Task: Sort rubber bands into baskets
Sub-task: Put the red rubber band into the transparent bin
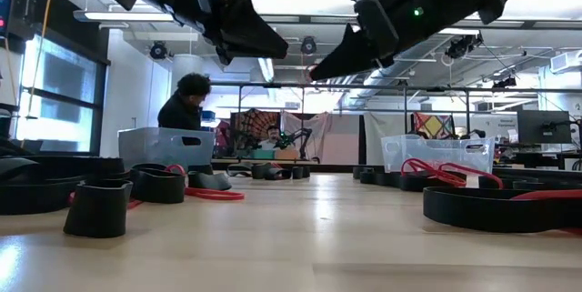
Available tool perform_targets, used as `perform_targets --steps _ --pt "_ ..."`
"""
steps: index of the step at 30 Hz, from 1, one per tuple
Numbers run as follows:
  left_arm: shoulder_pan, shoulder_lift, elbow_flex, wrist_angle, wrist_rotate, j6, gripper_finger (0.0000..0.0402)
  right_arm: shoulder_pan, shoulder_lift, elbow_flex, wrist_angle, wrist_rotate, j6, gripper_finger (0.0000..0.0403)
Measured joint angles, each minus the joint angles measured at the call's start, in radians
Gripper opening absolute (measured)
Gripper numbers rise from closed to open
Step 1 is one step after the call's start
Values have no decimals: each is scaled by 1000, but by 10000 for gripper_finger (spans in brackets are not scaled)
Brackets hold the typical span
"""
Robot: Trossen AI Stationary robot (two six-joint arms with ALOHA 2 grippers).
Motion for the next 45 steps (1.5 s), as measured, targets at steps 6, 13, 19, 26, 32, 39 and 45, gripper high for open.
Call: perform_targets --steps 6,13,19,26,32,39,45 --pt "-20 0 -3 12 -32 4 122 -30 -123 0 -139 122 4 1" --pt "-25 0 -3 9 -77 13 129 -106 -326 0 -338 234 25 1" --pt "-25 0 -3 7 -76 24 129 -199 -476 0 -507 289 24 0" --pt "-25 0 -3 6 -74 34 129 -377 -514 -5 -617 347 20 0" --pt "-25 0 -3 6 -74 39 129 -564 -513 -64 -624 346 20 0" --pt "-25 0 -3 5 -68 39 129 -751 -513 -174 -577 269 22 0" --pt "-25 0 -3 5 -66 40 129 -857 -513 -300 -418 216 22 0"
